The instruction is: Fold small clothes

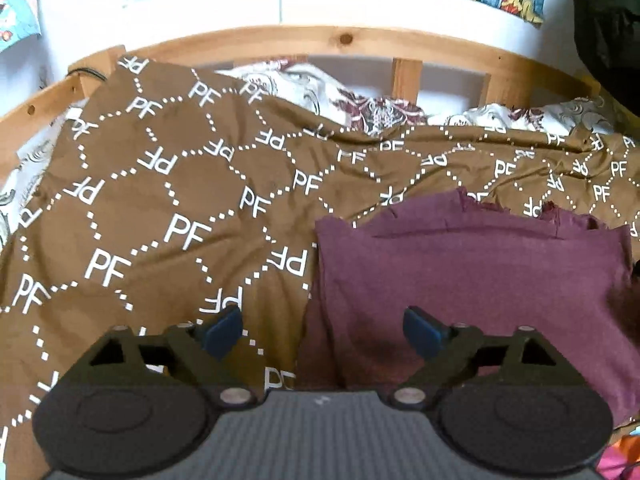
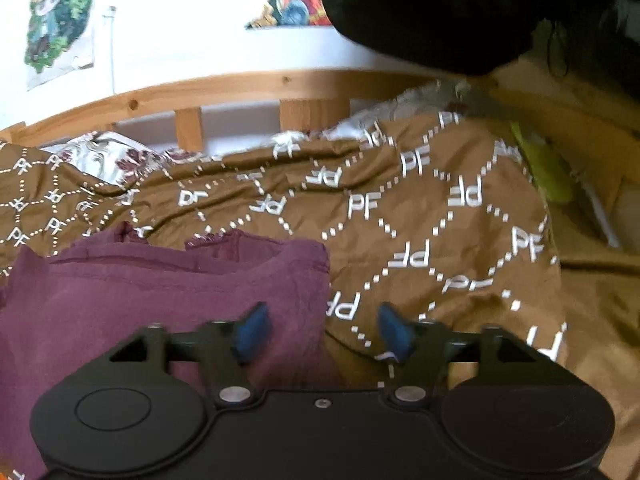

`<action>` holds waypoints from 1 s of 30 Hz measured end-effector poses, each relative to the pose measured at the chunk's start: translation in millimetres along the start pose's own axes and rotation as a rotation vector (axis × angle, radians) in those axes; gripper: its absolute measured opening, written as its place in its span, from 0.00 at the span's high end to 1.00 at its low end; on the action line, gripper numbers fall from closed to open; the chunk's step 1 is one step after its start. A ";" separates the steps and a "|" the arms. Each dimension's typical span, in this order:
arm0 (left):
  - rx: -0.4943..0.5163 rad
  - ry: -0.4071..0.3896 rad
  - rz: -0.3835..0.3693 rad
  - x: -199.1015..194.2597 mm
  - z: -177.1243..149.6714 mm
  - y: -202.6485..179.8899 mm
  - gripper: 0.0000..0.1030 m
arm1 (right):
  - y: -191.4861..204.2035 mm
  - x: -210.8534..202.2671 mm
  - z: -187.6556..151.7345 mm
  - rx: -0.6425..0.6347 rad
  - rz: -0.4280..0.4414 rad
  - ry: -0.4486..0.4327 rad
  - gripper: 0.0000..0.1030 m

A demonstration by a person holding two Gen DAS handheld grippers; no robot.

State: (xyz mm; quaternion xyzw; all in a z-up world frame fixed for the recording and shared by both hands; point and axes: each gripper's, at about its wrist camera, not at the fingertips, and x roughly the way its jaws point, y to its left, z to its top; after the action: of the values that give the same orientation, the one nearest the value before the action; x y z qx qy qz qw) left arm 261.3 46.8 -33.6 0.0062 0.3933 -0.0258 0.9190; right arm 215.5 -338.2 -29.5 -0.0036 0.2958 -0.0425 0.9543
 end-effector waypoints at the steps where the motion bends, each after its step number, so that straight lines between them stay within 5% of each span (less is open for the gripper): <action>1: 0.003 -0.005 0.001 -3.1 -0.7 0.0 0.08 | 1.8 -4.8 0.5 -0.007 -0.003 -0.014 0.20; 5: 0.007 -0.040 -0.003 -17.2 -4.2 -1.1 0.02 | 8.7 -28.9 0.6 -0.008 -0.010 -0.070 0.01; 13: -0.075 -0.090 -0.013 -47.4 -10.1 6.8 0.01 | 32.5 -72.0 -11.5 -0.006 0.005 -0.104 0.01; 21: -0.340 -0.129 0.088 -72.0 -15.0 56.3 0.01 | 64.5 -88.3 -19.6 -0.048 0.082 -0.096 0.01; 25: -0.431 -0.048 0.109 -46.7 -13.8 73.4 0.01 | 80.1 -75.7 -26.5 -0.022 0.130 -0.022 0.01; 30: -0.414 0.058 0.048 -15.9 -16.4 67.4 0.01 | 110.1 -57.1 -35.1 -0.120 0.170 -0.020 0.01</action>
State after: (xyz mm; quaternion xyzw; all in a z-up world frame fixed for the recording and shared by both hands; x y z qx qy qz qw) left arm 242.0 115.3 -34.0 -0.1728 0.4161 0.0777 0.8893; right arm 157.5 -223.1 -29.8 -0.0358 0.2876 0.0564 0.9554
